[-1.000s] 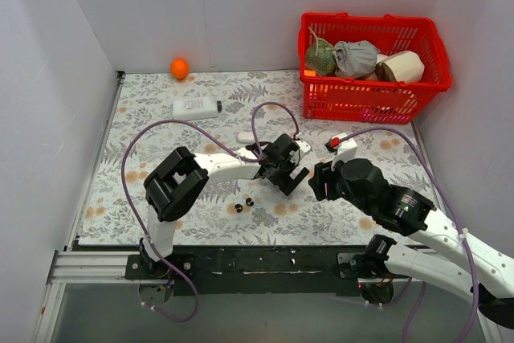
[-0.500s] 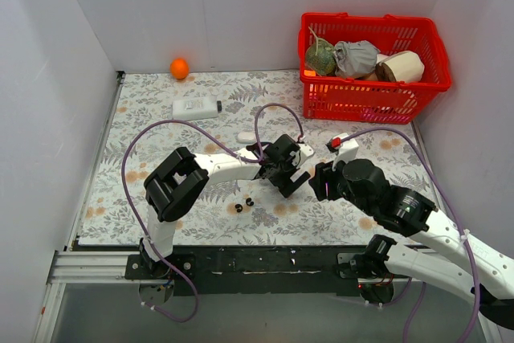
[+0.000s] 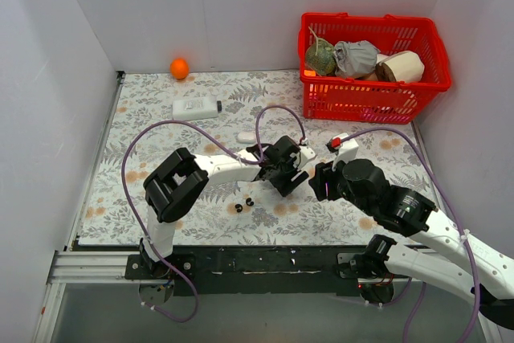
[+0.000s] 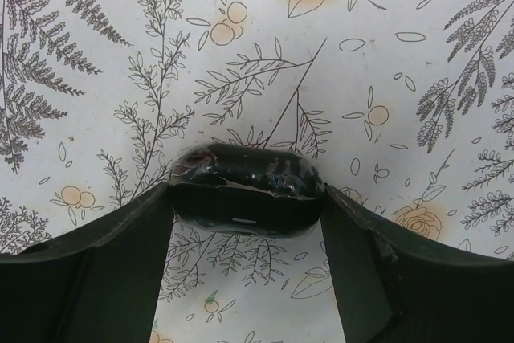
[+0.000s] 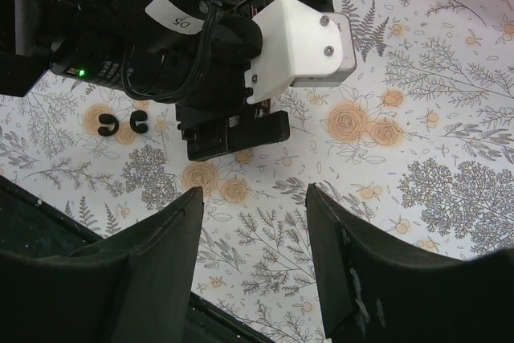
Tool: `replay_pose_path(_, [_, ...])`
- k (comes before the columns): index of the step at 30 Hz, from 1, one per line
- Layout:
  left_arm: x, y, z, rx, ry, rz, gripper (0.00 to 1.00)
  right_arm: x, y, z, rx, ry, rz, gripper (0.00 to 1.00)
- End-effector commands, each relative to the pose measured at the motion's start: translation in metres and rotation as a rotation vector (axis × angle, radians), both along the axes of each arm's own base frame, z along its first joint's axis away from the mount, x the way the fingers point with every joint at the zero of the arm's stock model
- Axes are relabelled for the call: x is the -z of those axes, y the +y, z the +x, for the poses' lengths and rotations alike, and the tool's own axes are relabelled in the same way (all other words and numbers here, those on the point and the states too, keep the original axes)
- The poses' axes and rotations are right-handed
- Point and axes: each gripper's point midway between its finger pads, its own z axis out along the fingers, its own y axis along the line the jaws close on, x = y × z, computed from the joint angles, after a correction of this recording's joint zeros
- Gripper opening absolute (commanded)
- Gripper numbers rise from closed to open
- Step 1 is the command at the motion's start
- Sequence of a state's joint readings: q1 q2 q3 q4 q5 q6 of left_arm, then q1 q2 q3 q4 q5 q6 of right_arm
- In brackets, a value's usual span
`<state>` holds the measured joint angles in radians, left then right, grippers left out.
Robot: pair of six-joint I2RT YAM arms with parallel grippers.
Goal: Insert the wireless bluetooth earbuds into the charging case
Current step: Pick up the charging case at the center of the board.
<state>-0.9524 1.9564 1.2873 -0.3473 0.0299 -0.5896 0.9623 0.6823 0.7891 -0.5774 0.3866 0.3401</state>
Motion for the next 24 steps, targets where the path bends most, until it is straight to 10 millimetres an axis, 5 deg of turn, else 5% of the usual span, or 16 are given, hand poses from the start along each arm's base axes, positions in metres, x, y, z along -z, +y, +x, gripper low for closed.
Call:
replay_pose_path(1, [0.009,0.015,-0.014,0.012,0.028,0.043,0.63,-0.021,0.004,0.003,0.001,-0.037,0.056,0.61])
replay_pose_path(6, [-0.003,0.013,-0.01,-0.01,-0.011,-0.006,0.34,-0.028,0.007,0.002,-0.013,-0.043,0.076,0.61])
replay_pose_path(9, [-0.016,0.016,-0.002,-0.059,-0.066,-0.045,0.0,-0.04,0.009,0.003,-0.017,-0.058,0.096,0.6])
replay_pose_path(14, [-0.045,0.031,0.004,-0.197,-0.161,-0.164,0.0,-0.081,0.017,0.016,0.016,-0.113,0.153,0.61])
replay_pose_path(17, [-0.097,0.042,0.009,-0.338,-0.251,-0.365,0.0,-0.105,0.025,0.026,0.055,-0.12,0.196,0.61])
replay_pose_path(20, [-0.141,0.06,-0.017,-0.322,-0.299,-0.603,0.0,-0.114,0.041,0.03,0.048,-0.097,0.239,0.61])
replay_pose_path(21, [-0.133,0.069,-0.033,-0.288,-0.288,-0.628,0.0,-0.115,0.053,0.024,-0.029,-0.088,0.247,0.61])
replay_pose_path(22, [-0.173,0.075,-0.042,-0.264,-0.351,-0.768,0.0,-0.111,0.064,0.023,-0.074,-0.075,0.236,0.62])
replay_pose_path(24, [-0.189,0.083,-0.057,-0.211,-0.385,-0.84,0.0,-0.114,0.086,0.01,-0.229,-0.061,0.232,0.63])
